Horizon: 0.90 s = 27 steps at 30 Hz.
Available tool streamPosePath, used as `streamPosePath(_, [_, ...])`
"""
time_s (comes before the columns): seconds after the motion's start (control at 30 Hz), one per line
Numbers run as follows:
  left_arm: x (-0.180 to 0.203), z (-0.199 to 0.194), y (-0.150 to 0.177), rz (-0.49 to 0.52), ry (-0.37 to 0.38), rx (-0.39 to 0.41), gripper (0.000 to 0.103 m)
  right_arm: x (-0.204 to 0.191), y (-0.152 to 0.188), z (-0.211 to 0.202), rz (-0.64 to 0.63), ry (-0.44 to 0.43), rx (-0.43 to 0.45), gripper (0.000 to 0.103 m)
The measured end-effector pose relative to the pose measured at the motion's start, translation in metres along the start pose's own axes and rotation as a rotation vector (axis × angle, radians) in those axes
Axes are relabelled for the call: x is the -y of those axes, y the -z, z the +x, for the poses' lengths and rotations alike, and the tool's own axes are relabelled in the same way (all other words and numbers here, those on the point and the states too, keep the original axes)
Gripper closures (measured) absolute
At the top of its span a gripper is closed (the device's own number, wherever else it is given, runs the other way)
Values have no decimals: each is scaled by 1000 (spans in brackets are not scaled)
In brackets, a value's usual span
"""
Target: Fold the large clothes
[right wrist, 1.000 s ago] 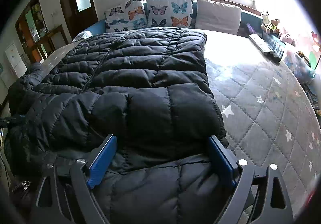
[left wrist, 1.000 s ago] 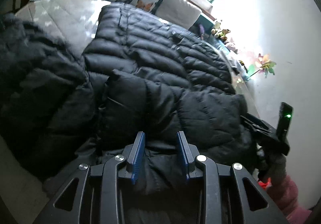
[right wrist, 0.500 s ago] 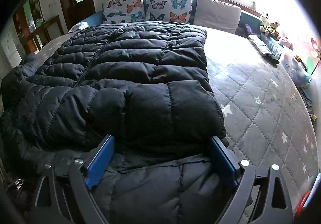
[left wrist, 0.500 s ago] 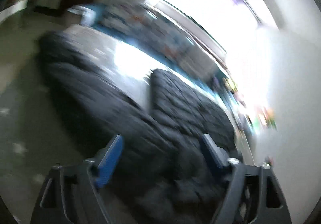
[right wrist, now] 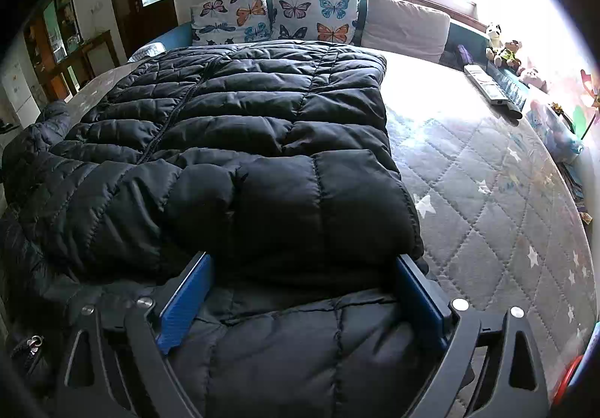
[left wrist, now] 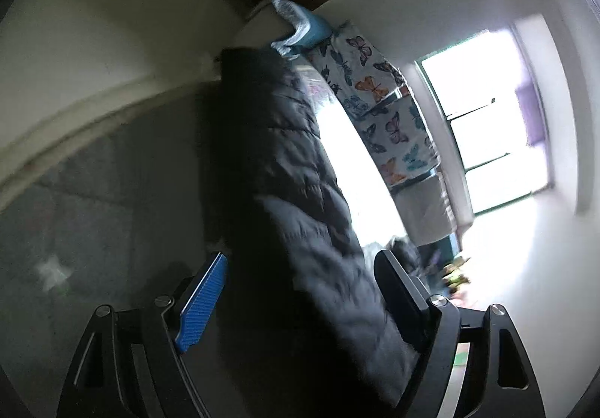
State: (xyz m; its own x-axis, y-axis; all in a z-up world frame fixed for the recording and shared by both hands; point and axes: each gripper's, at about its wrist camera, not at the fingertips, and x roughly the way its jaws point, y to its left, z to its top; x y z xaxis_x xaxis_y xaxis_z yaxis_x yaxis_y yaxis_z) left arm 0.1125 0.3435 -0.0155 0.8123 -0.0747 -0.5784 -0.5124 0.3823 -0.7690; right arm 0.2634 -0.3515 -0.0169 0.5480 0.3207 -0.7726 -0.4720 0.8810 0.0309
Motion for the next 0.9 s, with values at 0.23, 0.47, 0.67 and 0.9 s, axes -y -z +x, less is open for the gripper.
streamPosePath(0.23, [-21,40,-40,-120,73,18,24,-1,-1,0,3,-2,-1,0])
streamPosePath(0.47, [-24,82,-79,-127,44,2,62,0,-1,0,8,-3,7,0])
streamPosePath(0.67, [8,93,-106,-97,66,15,86,0,-1,0,9,1,4,0])
streamPosePath(0.9, [127,25,-94,159,133,107,86,-2,-1,1,8,8,2,0])
